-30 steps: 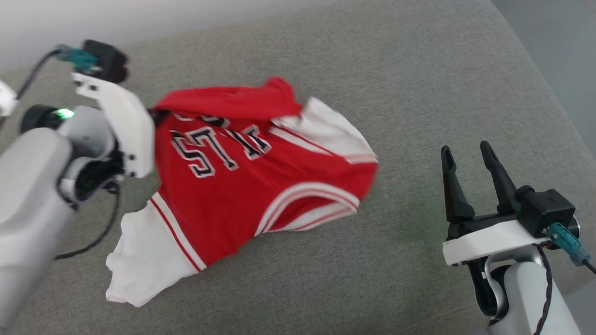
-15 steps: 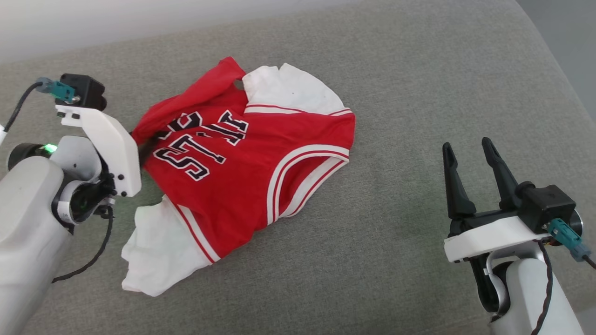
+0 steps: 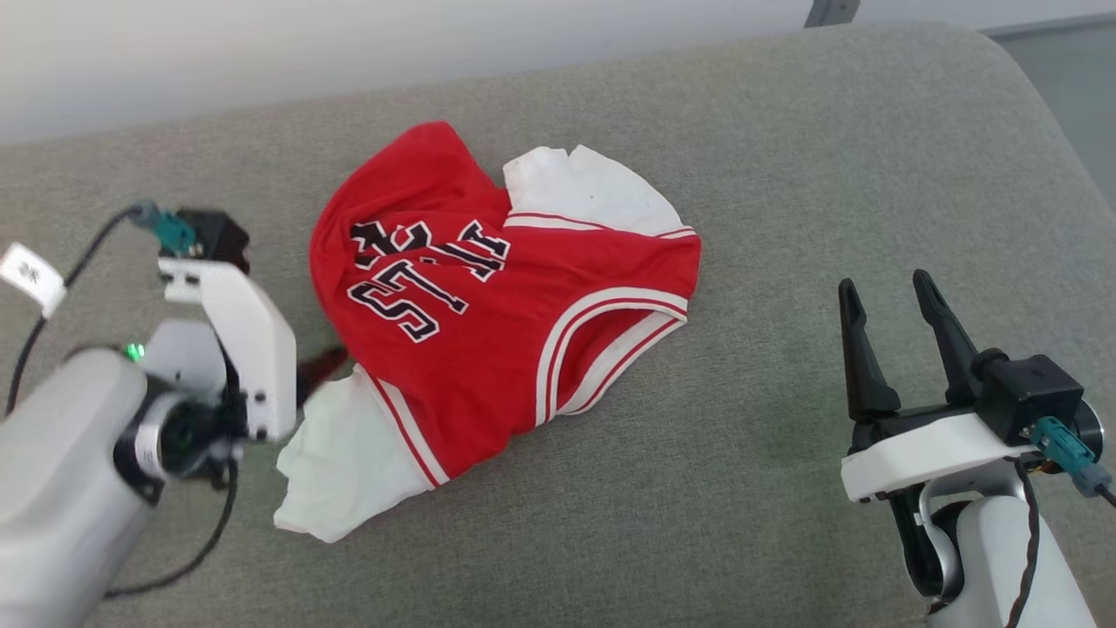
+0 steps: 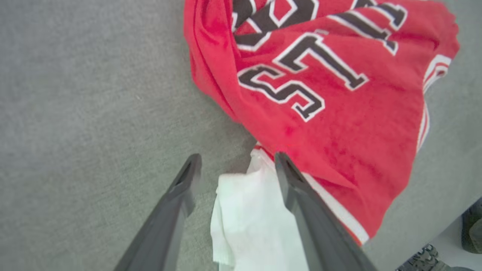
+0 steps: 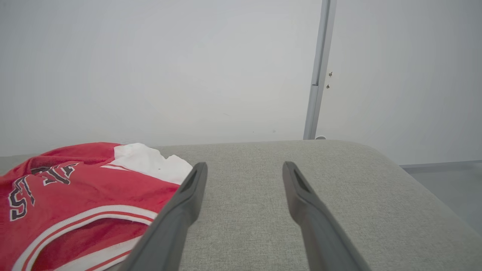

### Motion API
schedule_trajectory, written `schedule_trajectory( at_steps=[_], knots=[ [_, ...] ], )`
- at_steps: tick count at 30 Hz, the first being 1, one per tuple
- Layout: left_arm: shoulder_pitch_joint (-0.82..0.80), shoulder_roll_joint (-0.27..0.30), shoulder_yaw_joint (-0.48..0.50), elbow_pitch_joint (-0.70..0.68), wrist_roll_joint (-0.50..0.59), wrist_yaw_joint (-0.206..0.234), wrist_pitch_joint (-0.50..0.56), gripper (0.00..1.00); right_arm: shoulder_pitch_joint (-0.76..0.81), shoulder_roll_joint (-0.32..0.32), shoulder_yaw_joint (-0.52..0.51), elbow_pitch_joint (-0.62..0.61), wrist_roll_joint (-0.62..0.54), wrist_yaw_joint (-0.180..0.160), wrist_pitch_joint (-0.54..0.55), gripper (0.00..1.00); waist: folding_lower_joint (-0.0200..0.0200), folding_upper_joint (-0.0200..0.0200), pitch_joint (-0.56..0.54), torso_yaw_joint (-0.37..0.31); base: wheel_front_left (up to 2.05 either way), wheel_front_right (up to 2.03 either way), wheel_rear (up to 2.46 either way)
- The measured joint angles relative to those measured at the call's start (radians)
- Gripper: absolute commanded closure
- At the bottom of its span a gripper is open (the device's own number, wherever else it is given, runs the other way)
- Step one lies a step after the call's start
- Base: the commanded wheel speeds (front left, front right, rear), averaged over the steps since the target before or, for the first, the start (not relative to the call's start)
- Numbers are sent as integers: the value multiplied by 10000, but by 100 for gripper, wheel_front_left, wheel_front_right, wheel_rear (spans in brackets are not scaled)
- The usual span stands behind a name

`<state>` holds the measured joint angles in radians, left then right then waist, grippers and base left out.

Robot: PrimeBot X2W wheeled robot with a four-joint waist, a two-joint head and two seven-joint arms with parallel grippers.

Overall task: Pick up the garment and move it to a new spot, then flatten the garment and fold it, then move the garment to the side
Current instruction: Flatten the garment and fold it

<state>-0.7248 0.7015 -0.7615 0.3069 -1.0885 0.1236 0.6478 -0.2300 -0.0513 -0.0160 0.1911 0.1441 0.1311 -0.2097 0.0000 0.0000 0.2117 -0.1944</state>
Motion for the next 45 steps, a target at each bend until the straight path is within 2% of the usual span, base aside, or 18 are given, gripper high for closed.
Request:
schedule_trajectory(
  at_steps=[3, 4, 10, 16, 21, 22, 23, 27, 31, 33, 39, 45],
  knots=[
    [563, 293, -54, -658, -188, 349, 224, 0, 62, 0, -36, -77, -31, -2, 81, 0, 0, 0, -79, 84, 0, 0, 0],
    [1019, 447, -94, -1078, -299, 635, 303, 0, 90, -2, -71, -151, -44, 0, 123, 0, 0, 0, -117, 126, 0, 0, 0],
    [2112, 819, -161, -1762, -493, 1120, 301, 0, 151, -2, -159, -263, -125, -2, 222, 0, 0, 0, -98, 212, 0, 0, 0],
    [2468, 558, -257, -1231, -510, 1197, -157, 0, 148, 0, -142, -349, -140, 0, 334, 0, 0, 0, 52, 262, 0, 0, 0],
    [2258, 130, -382, -150, -199, 769, -673, 0, 79, 0, -65, -385, -159, -2, 380, 0, 0, 1, 242, 270, 0, 0, 0],
    [2182, 42, -399, 67, -198, 627, -683, 66, 55, 0, -59, -385, -169, -2, 380, 0, 0, 1, 265, 275, 0, 0, 0],
    [2116, -23, -399, 280, -196, 512, -740, 100, 34, 0, -63, -391, -169, 0, 382, 0, 0, 1, 285, 280, 0, 0, 0],
    [1916, -88, -336, 978, -221, 102, -959, 100, 22, 0, -119, -403, -224, 0, 385, 0, 0, 1, 329, 333, 0, 0, 0],
    [1782, 27, -387, 955, -81, -90, -1087, 100, 5, -2, -259, -435, -253, -2, 431, 0, 0, 1, 320, 445, 0, 0, 0],
    [1783, 219, -328, 834, -52, -73, -1183, 100, 7, 2, -347, -449, -305, 0, 502, 0, 0, 1, 296, 518, 0, 0, 0],
    [1962, 1455, 2, 761, 151, 410, -1269, 100, 51, 0, -487, -510, -316, 0, 627, 0, 0, 0, 219, 740, 0, 0, 0],
    [2113, 1854, 201, 577, -165, 420, -1097, 100, 110, -4, -527, -587, -316, -2, 769, 0, 0, 0, 229, 963, 0, 0, 0]
  ],
)
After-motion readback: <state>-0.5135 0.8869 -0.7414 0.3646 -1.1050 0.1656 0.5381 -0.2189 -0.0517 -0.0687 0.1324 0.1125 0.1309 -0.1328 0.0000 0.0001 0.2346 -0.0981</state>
